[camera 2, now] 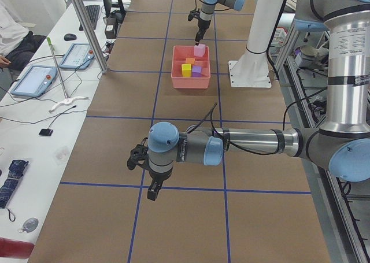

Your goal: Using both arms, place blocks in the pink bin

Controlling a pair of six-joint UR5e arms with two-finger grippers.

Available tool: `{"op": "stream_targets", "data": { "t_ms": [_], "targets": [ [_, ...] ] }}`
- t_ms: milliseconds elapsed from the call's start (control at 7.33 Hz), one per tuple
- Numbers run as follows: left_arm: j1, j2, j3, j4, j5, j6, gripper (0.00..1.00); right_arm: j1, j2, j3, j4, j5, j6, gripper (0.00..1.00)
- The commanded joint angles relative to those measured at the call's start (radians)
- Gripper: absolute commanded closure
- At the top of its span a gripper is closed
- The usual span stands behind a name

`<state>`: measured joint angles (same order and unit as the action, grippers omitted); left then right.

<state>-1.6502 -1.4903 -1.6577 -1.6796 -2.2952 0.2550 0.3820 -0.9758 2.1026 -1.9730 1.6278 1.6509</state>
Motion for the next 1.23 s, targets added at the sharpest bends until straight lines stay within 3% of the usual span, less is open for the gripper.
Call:
{"op": "stream_targets", "data": {
  "t_ms": [0, 545, 818, 1091],
  "targets": [
    [0.000, 0.005, 0.010, -0.008, -0.001, 0.006, 0.00, 0.184, -0.006, 0.016, -0.018, 0.129, -0.147, 0.00],
    [0.000, 0.008, 0.021, -0.006, -0.003, -0.067, 0.00, 0.643, -0.217, -0.001, -0.004, 0.476, -0.851, 0.00],
    [0.000, 0.008, 0.009, -0.008, -0.060, -0.129, 0.00, 0.892, -0.341, -0.103, -0.004, 0.593, -1.315, 0.00],
    [0.000, 0.008, 0.009, -0.006, -0.095, -0.123, 0.00, 1.096, -0.412, -0.249, -0.003, 0.625, -1.718, 0.00]
  ]
}}
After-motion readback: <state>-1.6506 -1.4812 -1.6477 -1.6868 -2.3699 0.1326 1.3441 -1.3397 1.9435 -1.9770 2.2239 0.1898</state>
